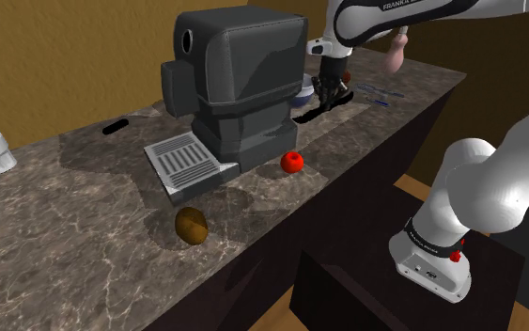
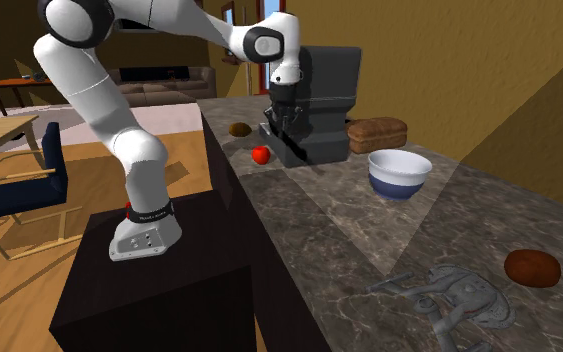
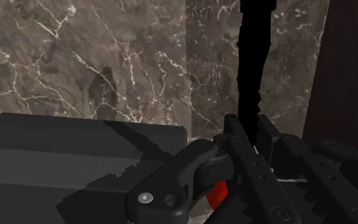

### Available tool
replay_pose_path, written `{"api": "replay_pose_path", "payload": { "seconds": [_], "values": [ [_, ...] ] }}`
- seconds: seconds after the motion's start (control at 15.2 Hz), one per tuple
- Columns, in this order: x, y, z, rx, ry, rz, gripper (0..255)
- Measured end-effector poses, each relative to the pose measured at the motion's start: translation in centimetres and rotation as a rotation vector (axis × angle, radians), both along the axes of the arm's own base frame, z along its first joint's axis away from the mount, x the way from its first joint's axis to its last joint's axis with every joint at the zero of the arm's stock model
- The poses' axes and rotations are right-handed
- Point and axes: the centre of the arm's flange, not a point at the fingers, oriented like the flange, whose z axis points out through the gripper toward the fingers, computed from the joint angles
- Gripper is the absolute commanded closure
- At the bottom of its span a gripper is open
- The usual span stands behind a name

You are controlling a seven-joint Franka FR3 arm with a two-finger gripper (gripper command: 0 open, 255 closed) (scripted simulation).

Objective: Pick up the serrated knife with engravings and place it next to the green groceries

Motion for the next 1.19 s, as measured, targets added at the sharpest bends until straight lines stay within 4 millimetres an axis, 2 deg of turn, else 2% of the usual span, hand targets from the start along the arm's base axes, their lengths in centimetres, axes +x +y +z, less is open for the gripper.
{"api": "replay_pose_path", "payload": {
  "seconds": [0.59,1.19],
  "values": [
    [-3.9,12.0,0.3,-0.002,0.002,0.009,255],
    [-8.3,23.1,-0.1,-0.005,0.005,0.015,255]
  ]
}}
